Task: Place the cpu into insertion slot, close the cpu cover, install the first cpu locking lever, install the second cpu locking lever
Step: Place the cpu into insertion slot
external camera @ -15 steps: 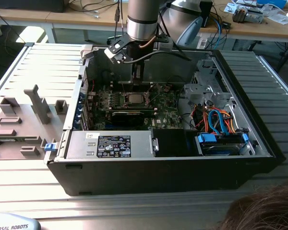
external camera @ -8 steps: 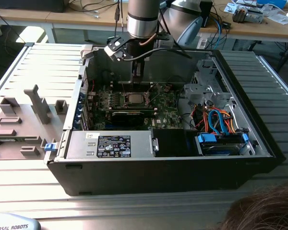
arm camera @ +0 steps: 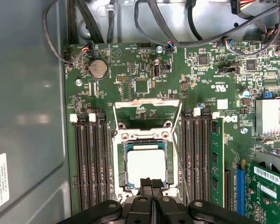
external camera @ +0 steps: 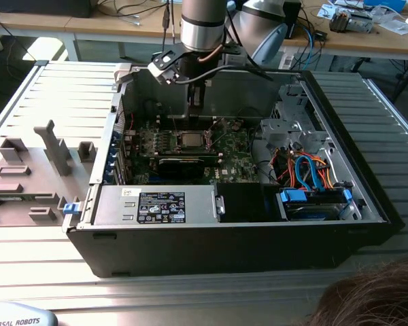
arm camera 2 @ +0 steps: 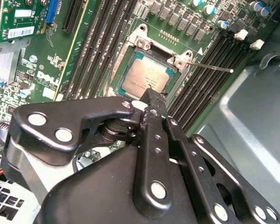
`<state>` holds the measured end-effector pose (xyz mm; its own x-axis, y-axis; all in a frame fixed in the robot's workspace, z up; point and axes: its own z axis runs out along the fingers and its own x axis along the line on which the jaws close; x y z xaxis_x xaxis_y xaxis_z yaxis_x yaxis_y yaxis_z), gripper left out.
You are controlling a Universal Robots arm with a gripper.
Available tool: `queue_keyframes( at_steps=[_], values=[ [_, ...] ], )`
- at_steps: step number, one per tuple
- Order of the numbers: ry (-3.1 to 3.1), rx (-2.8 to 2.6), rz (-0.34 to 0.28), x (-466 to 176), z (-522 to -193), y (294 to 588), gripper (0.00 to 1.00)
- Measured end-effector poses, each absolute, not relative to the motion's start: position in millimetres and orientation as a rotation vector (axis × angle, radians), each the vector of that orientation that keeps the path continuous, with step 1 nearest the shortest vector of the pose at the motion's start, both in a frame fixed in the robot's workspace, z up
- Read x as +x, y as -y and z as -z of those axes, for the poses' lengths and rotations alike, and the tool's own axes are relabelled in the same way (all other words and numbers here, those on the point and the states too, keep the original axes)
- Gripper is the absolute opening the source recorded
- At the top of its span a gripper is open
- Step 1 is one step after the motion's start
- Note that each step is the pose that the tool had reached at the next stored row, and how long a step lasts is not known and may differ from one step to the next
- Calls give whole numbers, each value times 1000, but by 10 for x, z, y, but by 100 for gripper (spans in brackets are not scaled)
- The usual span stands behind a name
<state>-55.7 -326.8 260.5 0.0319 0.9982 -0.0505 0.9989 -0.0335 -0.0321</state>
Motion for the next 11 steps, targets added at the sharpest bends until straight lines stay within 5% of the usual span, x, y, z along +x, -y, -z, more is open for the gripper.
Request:
queue_keyframes(
  at_steps=[11],
  values=[
    [-2176,2248,92,-534,-2660,3267,11]
  ],
)
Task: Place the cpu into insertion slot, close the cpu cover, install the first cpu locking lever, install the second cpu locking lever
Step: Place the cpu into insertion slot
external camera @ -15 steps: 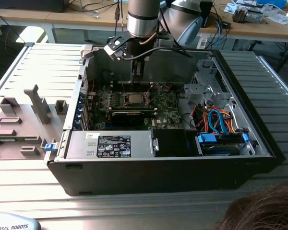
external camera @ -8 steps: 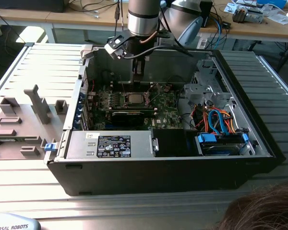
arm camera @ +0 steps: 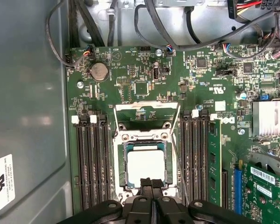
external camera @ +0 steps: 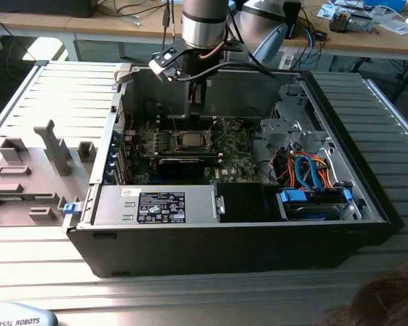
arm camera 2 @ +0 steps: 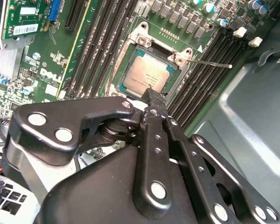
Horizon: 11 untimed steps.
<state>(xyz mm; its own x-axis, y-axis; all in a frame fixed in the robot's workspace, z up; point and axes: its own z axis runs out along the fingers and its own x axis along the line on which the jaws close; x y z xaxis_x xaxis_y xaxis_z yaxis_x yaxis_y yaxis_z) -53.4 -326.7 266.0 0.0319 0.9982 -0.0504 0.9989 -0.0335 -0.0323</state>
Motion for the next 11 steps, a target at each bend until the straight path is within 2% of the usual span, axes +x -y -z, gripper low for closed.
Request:
queue_keyframes(
  at_steps=[11],
  values=[
    [-2176,2249,94,-499,-2745,3267,11]
  ],
)
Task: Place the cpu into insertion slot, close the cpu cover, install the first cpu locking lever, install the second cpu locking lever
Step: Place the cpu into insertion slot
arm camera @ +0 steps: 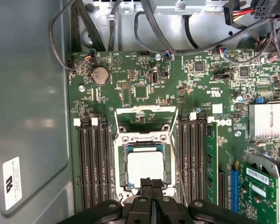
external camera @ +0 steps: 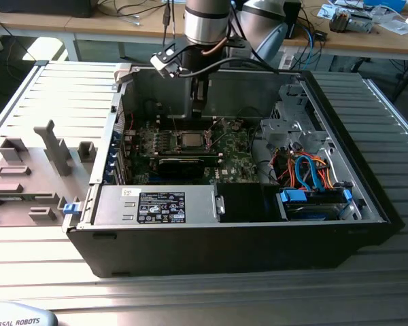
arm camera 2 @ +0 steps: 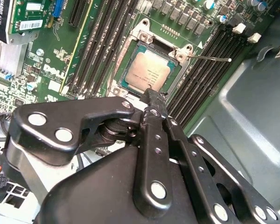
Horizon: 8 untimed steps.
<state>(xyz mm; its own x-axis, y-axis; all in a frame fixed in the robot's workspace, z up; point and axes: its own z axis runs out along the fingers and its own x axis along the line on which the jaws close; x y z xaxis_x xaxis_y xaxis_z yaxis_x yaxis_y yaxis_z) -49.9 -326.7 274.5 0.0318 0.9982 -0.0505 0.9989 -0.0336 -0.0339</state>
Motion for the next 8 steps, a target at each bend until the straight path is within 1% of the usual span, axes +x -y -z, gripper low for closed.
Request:
queue_keyframes(
  at_steps=[8],
  values=[
    [-2176,2249,93,-498,-2843,3267,11]
  ],
)
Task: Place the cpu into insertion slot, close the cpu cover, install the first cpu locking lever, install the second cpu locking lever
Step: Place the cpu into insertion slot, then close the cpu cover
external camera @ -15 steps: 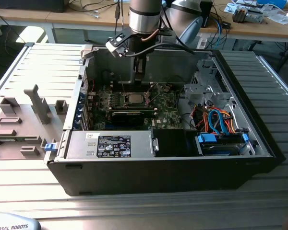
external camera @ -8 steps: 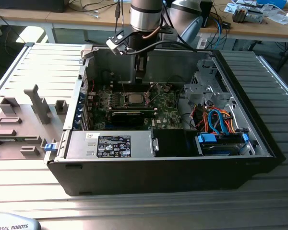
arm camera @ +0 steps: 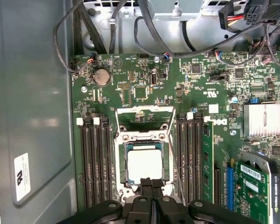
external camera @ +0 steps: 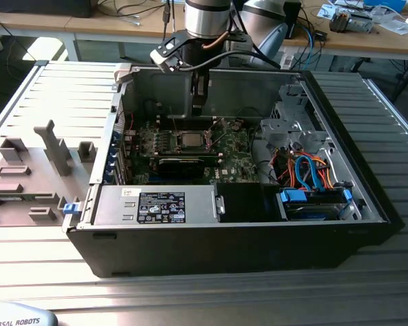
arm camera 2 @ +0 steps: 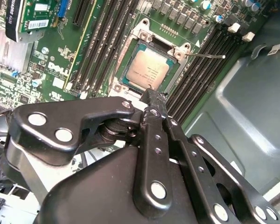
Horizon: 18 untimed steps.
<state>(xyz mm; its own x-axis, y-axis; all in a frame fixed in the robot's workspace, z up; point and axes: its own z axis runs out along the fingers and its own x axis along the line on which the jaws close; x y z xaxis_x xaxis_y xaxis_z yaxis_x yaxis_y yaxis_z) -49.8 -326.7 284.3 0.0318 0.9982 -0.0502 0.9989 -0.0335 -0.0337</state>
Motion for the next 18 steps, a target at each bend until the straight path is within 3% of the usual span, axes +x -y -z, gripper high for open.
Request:
queue_keyframes(
  at_steps=[18],
  values=[
    [-2176,2248,95,-431,-2842,3268,11]
  ],
)
